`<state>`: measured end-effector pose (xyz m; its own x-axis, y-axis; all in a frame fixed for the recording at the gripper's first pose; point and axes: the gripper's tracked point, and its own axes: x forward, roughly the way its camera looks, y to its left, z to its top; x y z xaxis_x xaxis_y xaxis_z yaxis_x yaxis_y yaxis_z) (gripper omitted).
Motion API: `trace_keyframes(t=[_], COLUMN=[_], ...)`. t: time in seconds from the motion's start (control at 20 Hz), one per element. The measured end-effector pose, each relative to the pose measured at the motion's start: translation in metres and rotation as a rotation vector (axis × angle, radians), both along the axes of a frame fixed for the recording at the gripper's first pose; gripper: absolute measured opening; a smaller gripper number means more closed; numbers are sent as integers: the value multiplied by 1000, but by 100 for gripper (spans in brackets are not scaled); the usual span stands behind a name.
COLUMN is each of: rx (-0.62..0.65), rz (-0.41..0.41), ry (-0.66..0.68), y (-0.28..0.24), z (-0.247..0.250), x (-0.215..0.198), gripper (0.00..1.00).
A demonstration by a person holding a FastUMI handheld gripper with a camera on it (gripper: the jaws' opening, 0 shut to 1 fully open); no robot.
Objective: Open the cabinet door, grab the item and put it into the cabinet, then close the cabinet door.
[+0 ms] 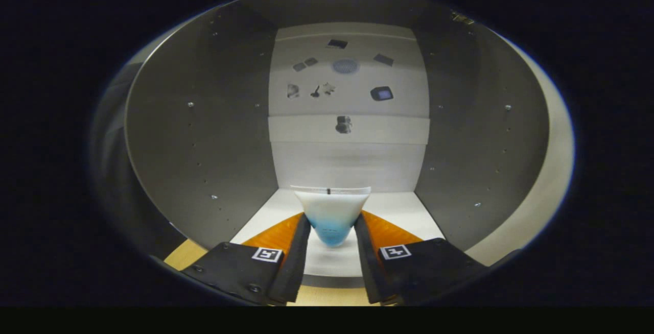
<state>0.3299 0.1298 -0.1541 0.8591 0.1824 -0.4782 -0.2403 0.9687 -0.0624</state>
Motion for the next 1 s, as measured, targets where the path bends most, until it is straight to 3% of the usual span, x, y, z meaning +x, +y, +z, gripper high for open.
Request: trace_keyframes(t=[0.4, 0.6, 0.7, 0.75, 0.8, 1.0], rx=[-6, -9, -10, -14, -12, -18], rz=[-16, -12, -10, -12, -9, -11], ry=[104, 81, 58, 50, 44, -11], y=[0, 2, 3, 2, 2, 2], z=[-41, -38, -33, -29, -25, 0], x=[14, 17, 17, 16, 13, -2], gripper=[56, 58, 66, 79, 84, 92])
